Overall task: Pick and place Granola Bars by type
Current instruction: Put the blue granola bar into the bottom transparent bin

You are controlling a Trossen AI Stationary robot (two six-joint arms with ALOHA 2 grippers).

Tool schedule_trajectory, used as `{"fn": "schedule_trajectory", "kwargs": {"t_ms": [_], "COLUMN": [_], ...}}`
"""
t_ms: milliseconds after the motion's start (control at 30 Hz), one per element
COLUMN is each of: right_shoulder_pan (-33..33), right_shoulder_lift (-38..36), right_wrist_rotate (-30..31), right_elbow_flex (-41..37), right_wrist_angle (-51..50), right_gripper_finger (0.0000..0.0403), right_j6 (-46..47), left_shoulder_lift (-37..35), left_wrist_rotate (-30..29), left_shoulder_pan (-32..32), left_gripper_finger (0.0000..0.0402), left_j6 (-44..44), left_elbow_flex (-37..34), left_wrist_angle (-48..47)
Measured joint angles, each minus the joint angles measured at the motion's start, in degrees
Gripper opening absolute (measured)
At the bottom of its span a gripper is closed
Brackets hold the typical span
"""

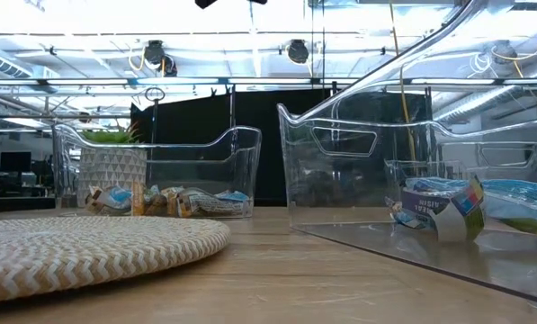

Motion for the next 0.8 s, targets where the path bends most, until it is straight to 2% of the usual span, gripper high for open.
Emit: {"fn": "schedule_trajectory", "kwargs": {"t_ms": [100, 267, 467, 700, 800], "right_shoulder_pan": [3.6, 6.3, 6.4, 5.2, 5.2], "right_shoulder_lift": [3.9, 7.6, 9.5, 12.4, 13.7], "right_wrist_rotate": [0.3, 3.0, 6.6, 1.5, 1.0], "right_elbow_flex": [0.0, 0.0, -2.4, -5.0, -5.7], "right_wrist_angle": [-1.5, 0.1, 3.4, 6.4, 9.1], "right_gripper_finger": [0.0142, 0.0149, 0.0175, 0.0184, 0.0185], "right_j6": [-10.2, -16.6, -21.6, -22.0, -22.1], "left_shoulder_lift": [0.0, 0.0, 0.0, 0.0, 0.0], "left_wrist_rotate": [0.0, 0.0, -1.4, -1.5, -1.5], "left_shoulder_pan": [0.0, 0.0, 0.0, 0.0, 0.0], "left_gripper_finger": [0.0244, 0.0244, 0.0244, 0.0244, 0.0244], "left_j6": [-1.0, -4.3, -4.8, -4.6, -4.5], "left_elbow_flex": [0.0, 0.0, 0.0, 0.0, 0.0], "left_wrist_angle": [-2.6, -4.4, -4.2, -4.2, -4.2]}}
